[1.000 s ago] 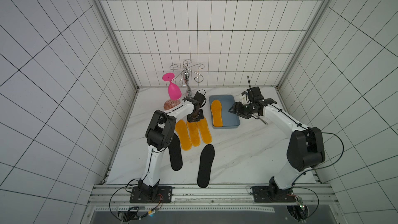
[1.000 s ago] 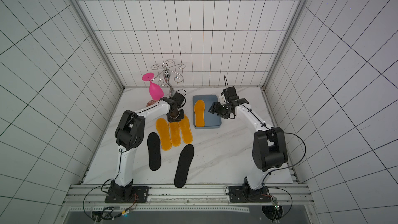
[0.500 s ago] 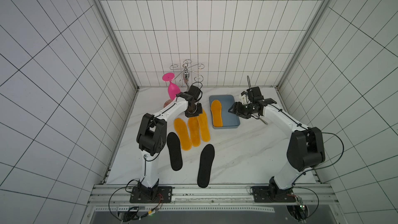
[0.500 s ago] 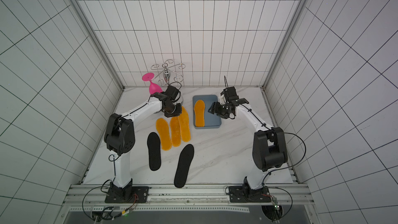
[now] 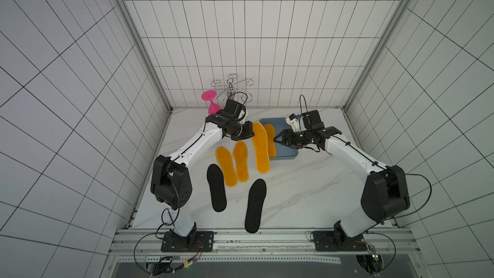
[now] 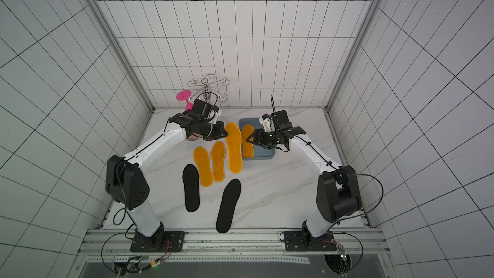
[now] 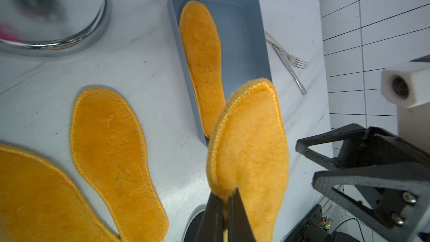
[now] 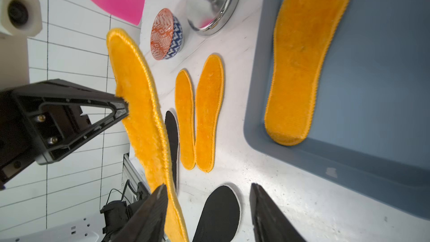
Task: Put the insoles into the storage box
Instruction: Place the insole in the storage box.
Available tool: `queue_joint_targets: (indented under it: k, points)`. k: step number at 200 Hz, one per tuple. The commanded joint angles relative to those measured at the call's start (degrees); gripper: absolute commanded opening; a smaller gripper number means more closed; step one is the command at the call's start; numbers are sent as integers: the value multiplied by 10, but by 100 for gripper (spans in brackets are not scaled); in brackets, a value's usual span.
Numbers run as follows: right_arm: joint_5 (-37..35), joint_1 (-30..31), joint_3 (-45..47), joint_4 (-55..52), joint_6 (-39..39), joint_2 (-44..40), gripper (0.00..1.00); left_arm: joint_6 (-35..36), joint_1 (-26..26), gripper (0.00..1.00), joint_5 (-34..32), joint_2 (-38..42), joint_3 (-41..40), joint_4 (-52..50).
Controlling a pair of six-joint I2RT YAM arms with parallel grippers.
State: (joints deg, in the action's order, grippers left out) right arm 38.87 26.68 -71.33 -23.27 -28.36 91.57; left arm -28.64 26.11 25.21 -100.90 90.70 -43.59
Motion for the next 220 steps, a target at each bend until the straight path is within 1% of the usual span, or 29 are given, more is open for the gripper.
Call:
queue_joint_targets:
  k: [1,16,33,62,84,100,102,110,122,145,164,191,208,220]
  points:
    - [38,17,23,49,-13,-9,56,-35,7,0,58,9,-27,82]
    - [40,22,24,53,-15,-8,54,-42,7,0,63,11,-37,96]
    - [45,23,23,53,-15,-5,47,-43,7,0,63,13,-40,101]
    - [55,24,33,59,-24,-5,33,-45,6,0,63,16,-43,107]
    - [59,23,42,66,-30,-7,25,-49,6,0,67,13,-43,112]
    - [56,23,42,63,-29,-7,16,-50,6,0,68,14,-45,118]
    - [55,23,41,62,-29,-8,13,-50,6,0,67,14,-45,118]
    - [51,22,37,58,-25,-9,8,-48,7,5,65,14,-45,115]
    - [44,19,27,41,-13,-10,1,-44,4,18,64,13,-44,113]
    - [29,17,8,1,16,-12,0,-36,3,50,54,22,-46,120]
    - [18,13,7,-10,25,-18,0,-32,1,65,37,40,-62,149]
    - [13,-4,6,-26,35,-23,0,-16,-2,78,1,59,-74,159]
    - [12,-11,1,-30,38,-21,0,-5,-5,82,-10,68,-81,163]
    - [12,-14,-5,-33,41,-15,0,-1,-4,83,-12,73,-86,169]
